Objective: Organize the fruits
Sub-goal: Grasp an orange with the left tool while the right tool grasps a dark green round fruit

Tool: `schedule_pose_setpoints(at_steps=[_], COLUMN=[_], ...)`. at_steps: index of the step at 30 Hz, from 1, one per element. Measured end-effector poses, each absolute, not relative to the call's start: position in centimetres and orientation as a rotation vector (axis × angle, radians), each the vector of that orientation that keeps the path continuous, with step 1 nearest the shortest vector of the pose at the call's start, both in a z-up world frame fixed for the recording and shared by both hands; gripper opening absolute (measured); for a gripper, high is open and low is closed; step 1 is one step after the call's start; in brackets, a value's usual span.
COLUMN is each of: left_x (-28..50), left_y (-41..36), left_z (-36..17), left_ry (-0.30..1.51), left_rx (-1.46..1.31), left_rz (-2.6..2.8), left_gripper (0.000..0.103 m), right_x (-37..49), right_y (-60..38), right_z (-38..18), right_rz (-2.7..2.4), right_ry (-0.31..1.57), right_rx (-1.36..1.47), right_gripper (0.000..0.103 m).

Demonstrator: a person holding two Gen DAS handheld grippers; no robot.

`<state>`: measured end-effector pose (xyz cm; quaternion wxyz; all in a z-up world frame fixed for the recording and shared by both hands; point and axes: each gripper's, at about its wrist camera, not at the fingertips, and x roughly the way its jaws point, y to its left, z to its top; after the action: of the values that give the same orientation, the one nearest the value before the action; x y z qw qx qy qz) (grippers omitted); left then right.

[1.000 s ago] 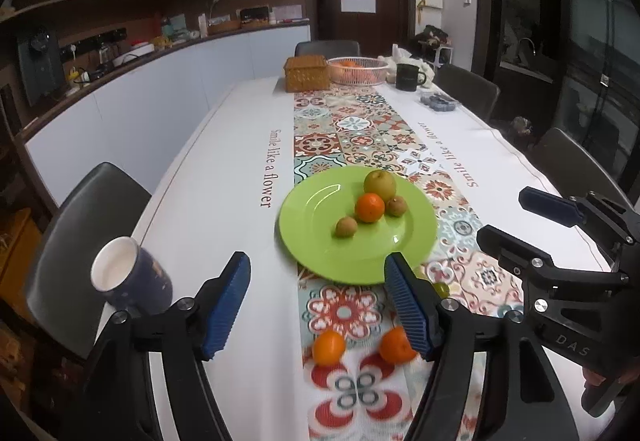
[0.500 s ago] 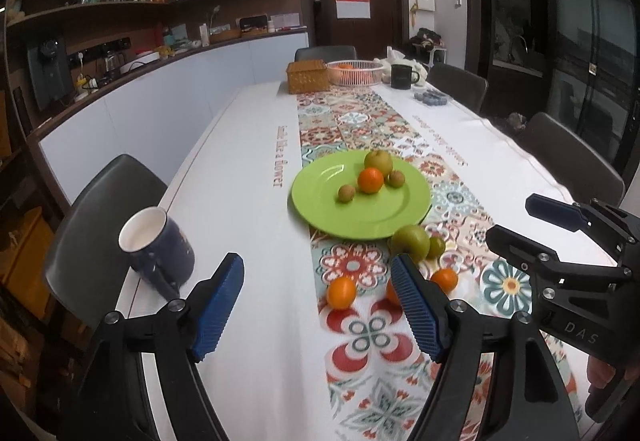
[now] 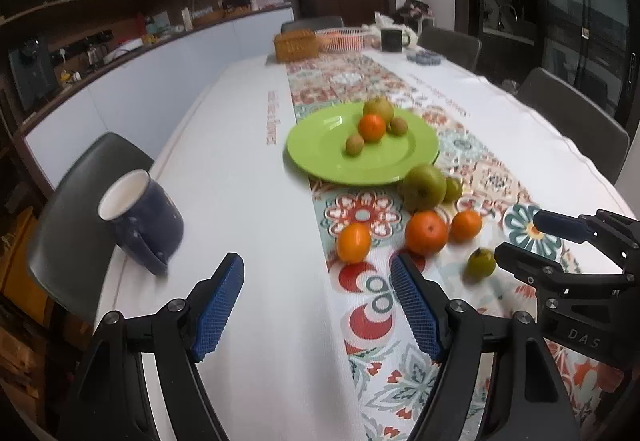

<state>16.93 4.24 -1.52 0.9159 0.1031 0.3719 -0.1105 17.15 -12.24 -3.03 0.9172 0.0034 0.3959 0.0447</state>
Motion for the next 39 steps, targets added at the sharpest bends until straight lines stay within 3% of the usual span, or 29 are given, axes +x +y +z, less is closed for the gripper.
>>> schedule_pose_setpoints(at_steps=[8,21,26,33,39], left_x=[19.2,23.1,24.4,25.0,24.7], left_y=[4.0,1.4,0.8,0.4,0.1], left_z=[-5.0,-7.4,-8.3,-8.6,-8.4], left_ry=[0.833,0.867,0.912,0.935,0.923], left_rx=[0.219,0.267,0.262,0.240,0.249], left_rz=[-0.253,-0.292,-0.312,-0.344,-0.351], left_gripper=[0.076,0.075,0.064,0.032,0.032], right_x=[18.2,19.7,20.1,20.5,20.4], right_y=[-11.8,-12.1,-12.3,-12.3,-12.4], right_z=[-5.8,-7.5,-7.3,-7.3,-7.2], right_rz=[0.088,0.107,0.101,0.111,0.116], right_ry=[0.887,0.925,0.915,0.918,0.910], right_rx=[-0.013,-0.012,-0.020,-0.009,-0.007], right_gripper=[0.053,0.030,0.030,0.030,0.030])
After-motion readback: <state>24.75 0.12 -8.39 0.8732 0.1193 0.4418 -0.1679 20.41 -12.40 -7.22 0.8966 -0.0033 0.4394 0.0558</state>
